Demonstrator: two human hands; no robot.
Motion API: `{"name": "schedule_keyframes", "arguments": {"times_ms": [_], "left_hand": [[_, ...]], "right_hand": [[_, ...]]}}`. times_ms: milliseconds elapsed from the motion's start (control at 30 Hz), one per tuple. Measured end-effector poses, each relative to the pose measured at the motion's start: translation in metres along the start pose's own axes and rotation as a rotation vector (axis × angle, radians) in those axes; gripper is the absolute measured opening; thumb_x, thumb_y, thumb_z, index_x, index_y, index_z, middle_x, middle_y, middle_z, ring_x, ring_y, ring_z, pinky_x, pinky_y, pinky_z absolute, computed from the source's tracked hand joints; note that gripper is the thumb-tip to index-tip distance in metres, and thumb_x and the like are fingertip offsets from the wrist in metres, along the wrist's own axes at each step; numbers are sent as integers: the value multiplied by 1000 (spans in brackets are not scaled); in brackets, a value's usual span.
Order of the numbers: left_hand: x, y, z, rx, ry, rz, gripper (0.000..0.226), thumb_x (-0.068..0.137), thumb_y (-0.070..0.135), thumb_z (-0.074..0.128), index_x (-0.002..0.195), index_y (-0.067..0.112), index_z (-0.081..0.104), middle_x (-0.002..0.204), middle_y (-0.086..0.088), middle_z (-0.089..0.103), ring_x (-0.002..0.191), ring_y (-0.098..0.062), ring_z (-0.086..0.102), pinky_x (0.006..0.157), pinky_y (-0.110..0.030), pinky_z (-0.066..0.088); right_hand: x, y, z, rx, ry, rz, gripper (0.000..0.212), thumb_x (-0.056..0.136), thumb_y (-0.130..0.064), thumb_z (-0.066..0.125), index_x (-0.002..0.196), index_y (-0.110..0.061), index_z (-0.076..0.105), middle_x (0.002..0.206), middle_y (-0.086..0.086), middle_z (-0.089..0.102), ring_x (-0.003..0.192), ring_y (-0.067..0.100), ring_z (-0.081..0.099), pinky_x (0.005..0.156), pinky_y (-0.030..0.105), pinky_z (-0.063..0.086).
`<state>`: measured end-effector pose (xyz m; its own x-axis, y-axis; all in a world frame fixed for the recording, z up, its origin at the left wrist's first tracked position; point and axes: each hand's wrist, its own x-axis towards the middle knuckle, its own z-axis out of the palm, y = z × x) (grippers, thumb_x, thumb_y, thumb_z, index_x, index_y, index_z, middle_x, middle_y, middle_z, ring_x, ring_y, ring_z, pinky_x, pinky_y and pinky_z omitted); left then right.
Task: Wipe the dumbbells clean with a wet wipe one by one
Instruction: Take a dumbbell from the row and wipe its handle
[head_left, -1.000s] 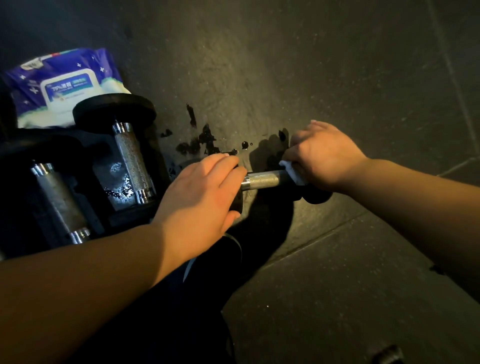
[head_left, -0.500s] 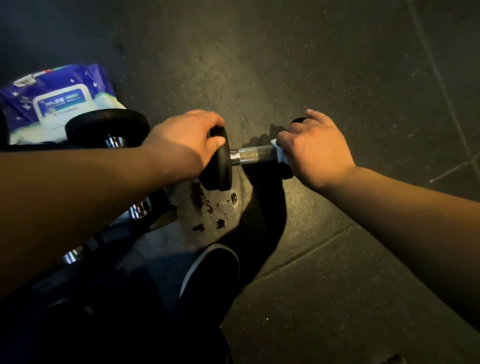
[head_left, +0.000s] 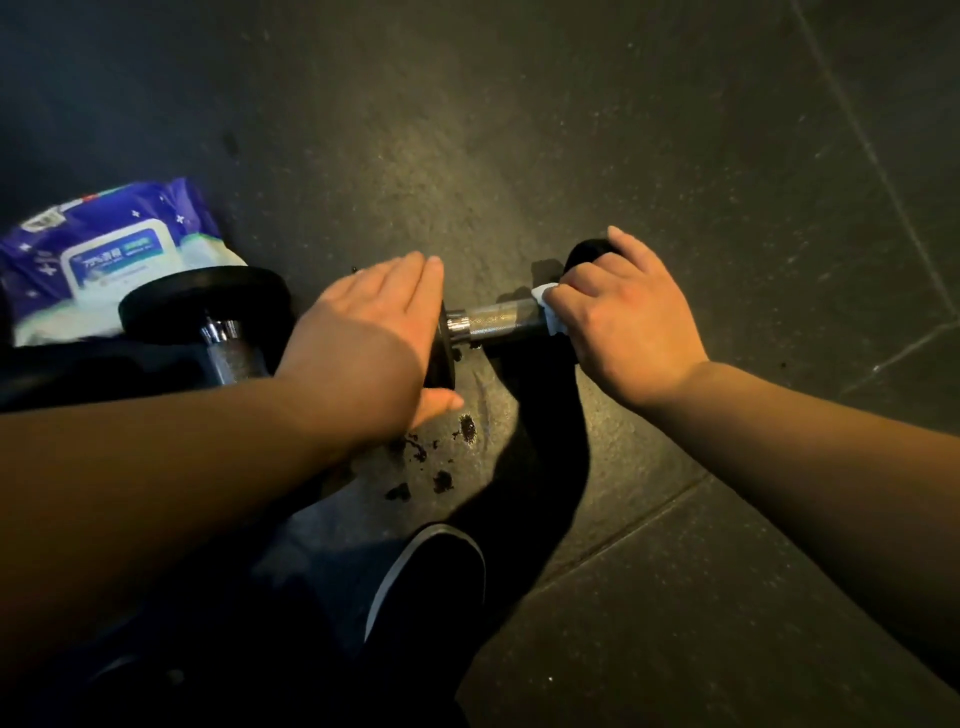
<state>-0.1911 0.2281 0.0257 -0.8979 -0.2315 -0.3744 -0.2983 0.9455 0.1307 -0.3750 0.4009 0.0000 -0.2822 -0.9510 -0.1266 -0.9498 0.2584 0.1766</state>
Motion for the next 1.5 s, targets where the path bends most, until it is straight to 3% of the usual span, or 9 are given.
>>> {"name": "schedule_keyframes", "arguments": {"times_ms": [300,433,567,733,833,1000,1233,1333,1500], "left_hand": [[71,-43,-36,-172,-331,-15,122,51,79,72,143,8,35,143,-12,46,130,-30,47,107,-45,42],[74,-43,-35,-198,-340,-13,118,55,73,76,143,7,35,144,-12,46,130,-29,47,107,-44,42],[67,-43,-27,-228,-307,-19,125,57,73,77,151,11,24,152,-10,36,137,-28,39,111,-45,38],[56,-38,-22,-213,-231,-24,126,58,74,75,153,14,18,155,-8,34,142,-27,34,112,-44,36],[48,-34,-20,-218,-202,-40,124,62,72,75,155,17,14,159,-6,28,145,-26,28,114,-44,34],[21,-12,-3,-132,-96,-64,120,73,67,70,156,15,2,164,-10,12,150,-25,15,118,-44,25],[-28,14,27,-69,168,11,102,71,52,77,151,8,32,156,-14,35,142,-29,35,114,-48,33],[-21,3,23,-112,169,35,99,76,54,73,154,12,28,159,-11,31,146,-25,30,116,-45,30],[21,-30,-1,-291,-71,7,105,78,63,67,157,23,12,164,0,17,151,-15,10,121,-40,19]], "right_hand": [[26,1,2,18,96,61,14,87,-16,57,91,-14,71,75,6,60,76,33,60,120,45,25],[29,-2,1,67,133,97,11,85,-13,59,85,-14,70,73,7,60,72,34,60,116,46,33],[34,-29,-11,275,180,230,29,86,-25,41,88,-17,70,77,4,64,79,32,63,112,43,33],[55,-75,-16,420,113,190,14,80,-19,56,83,-18,69,75,4,61,74,34,60,70,38,38],[60,-78,-16,394,91,236,14,83,-23,55,83,-21,69,78,3,58,79,34,59,66,36,27],[73,-72,-29,369,-154,278,20,90,-28,53,101,-27,71,97,4,64,103,34,59,75,38,32],[92,-68,-28,509,-602,329,32,89,-35,55,114,-23,72,115,9,70,112,33,63,88,36,51],[86,-66,-25,528,-534,318,27,83,-33,62,107,-23,72,105,9,71,105,34,65,78,33,48],[69,-65,-29,507,-234,252,21,90,-31,57,104,-31,72,103,6,66,104,35,61,85,43,50]]}}
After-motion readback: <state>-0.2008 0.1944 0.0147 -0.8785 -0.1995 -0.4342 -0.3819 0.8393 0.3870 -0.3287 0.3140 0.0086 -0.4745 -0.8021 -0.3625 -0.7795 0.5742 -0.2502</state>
